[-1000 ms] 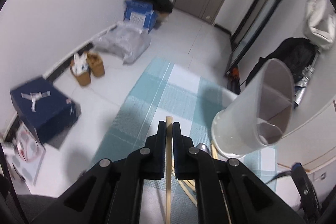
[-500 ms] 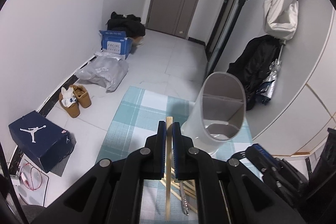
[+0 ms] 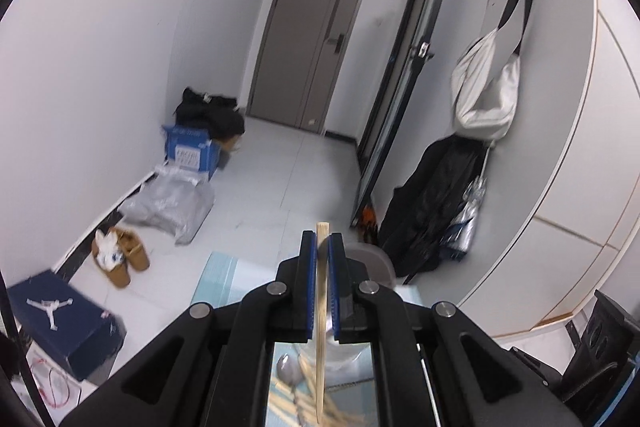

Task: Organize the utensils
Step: 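Lift the fork with the right gripper while the left gripper carries the chopstick over the white holder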

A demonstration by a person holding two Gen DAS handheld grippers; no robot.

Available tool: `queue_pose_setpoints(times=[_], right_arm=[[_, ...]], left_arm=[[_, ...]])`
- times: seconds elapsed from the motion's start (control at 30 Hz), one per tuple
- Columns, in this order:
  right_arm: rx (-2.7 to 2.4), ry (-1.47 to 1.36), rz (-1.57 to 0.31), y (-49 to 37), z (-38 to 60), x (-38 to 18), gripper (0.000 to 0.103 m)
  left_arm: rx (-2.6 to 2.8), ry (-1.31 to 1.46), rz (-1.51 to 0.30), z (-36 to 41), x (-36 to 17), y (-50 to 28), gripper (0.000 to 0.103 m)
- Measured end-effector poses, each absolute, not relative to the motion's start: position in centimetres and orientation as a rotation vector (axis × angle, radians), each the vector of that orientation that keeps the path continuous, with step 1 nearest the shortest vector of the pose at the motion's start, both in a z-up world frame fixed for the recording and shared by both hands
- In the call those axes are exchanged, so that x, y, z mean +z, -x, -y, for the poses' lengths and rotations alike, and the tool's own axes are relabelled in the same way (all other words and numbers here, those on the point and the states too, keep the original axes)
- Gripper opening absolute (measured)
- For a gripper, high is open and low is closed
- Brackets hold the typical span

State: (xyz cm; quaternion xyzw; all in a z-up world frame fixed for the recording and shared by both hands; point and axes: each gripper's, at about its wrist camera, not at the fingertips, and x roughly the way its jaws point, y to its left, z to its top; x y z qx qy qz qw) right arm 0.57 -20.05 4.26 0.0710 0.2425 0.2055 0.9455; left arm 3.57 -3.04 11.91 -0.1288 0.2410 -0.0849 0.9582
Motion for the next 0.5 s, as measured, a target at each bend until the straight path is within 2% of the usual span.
queue_pose_setpoints(times=[0.27, 0.5], right_arm=[[0.416, -0.059, -0.434, -3.1, 21.9, 10.8, 0.016], [0.417, 0.018, -0.421, -7.5, 22.3, 14.1, 0.016]], left_arm=[[-0.177, 0.238, -0.349, 4.2, 14.9, -6.4, 0.002], [-0.200, 0.227, -0.260, 5.2, 14.5, -9.8, 0.002]])
